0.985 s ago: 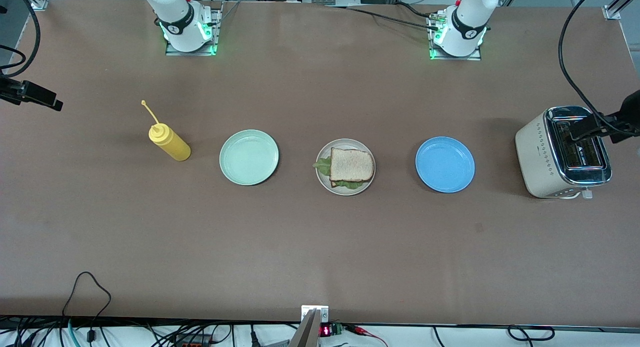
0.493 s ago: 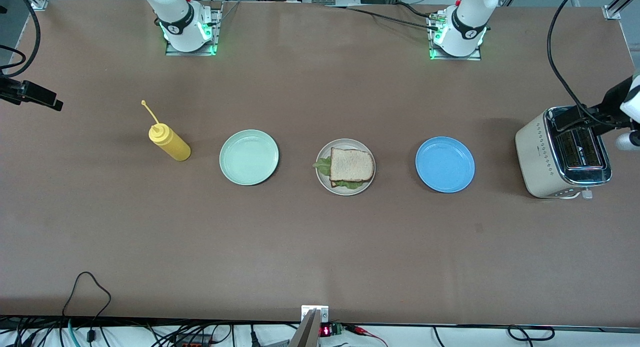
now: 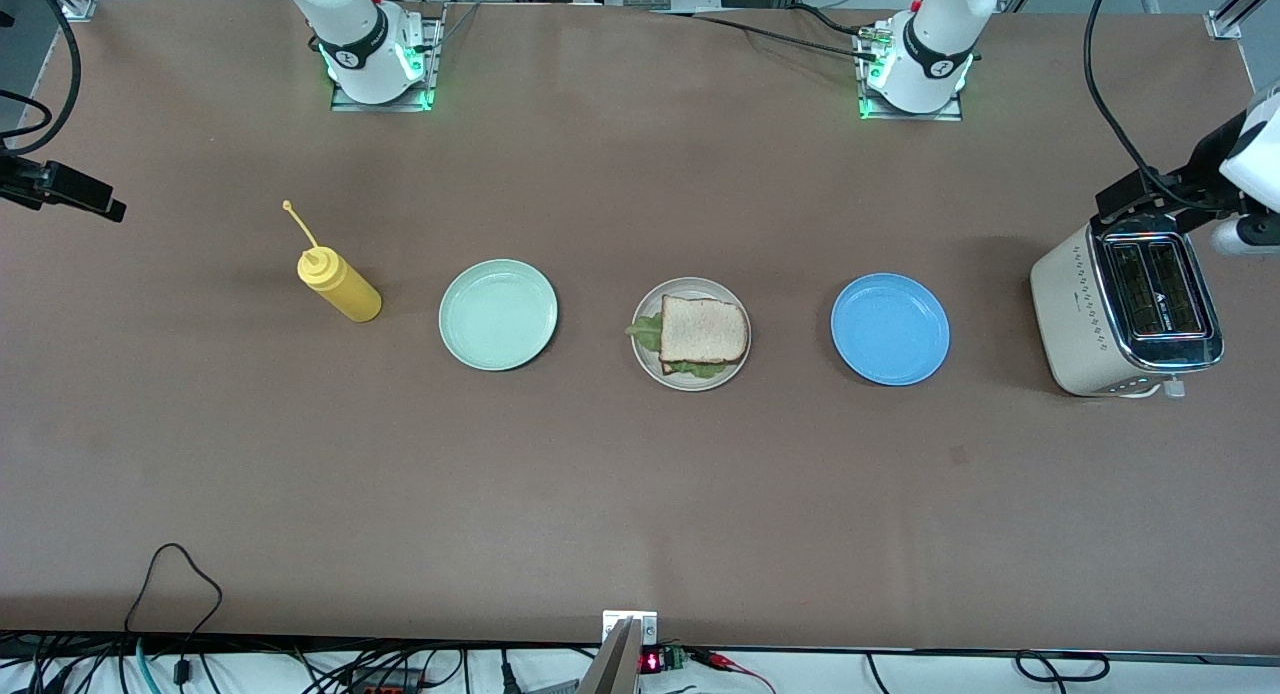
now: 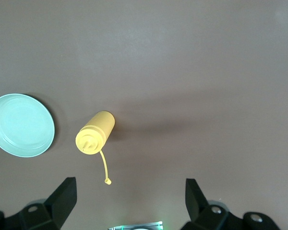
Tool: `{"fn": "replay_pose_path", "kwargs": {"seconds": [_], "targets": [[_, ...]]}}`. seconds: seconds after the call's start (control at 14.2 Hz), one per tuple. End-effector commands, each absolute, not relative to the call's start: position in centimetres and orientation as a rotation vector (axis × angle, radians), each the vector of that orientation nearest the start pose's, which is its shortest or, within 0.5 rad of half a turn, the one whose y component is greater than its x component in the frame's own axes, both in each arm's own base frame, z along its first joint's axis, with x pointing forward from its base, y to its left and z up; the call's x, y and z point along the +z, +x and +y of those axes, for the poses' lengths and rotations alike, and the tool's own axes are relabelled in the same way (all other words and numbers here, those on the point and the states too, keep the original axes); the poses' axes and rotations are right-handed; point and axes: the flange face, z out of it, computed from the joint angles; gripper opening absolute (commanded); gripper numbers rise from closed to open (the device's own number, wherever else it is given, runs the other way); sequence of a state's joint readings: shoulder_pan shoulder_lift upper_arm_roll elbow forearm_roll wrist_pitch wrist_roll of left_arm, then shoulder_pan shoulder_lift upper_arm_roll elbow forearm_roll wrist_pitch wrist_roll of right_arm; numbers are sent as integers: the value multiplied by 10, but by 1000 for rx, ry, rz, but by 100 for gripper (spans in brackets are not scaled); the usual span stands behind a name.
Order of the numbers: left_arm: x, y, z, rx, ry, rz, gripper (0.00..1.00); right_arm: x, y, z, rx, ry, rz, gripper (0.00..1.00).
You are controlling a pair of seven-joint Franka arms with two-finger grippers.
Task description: Make sandwich in beige plate with both arms
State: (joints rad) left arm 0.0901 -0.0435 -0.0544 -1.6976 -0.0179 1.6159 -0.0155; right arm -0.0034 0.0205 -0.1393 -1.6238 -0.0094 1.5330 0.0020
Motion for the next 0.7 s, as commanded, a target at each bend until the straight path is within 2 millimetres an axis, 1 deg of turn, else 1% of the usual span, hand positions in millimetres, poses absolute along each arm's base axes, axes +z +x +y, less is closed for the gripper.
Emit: {"fn": "replay_pose_path", "kwargs": {"seconds": [0.0, 0.21, 0.35, 0.63], "targets": [[599, 527, 15, 49, -3155, -92, 100, 588, 547, -81, 179, -3134, 224, 100], [595, 523, 17, 101, -3153, -94, 100, 588, 547, -81, 182, -3133, 224, 100], [598, 520, 16, 99, -3152, -87, 100, 588, 547, -81, 182, -3133, 224, 100], [598, 519, 16, 114, -3152, -84, 100, 588, 547, -81, 182, -3133, 224, 100]]}}
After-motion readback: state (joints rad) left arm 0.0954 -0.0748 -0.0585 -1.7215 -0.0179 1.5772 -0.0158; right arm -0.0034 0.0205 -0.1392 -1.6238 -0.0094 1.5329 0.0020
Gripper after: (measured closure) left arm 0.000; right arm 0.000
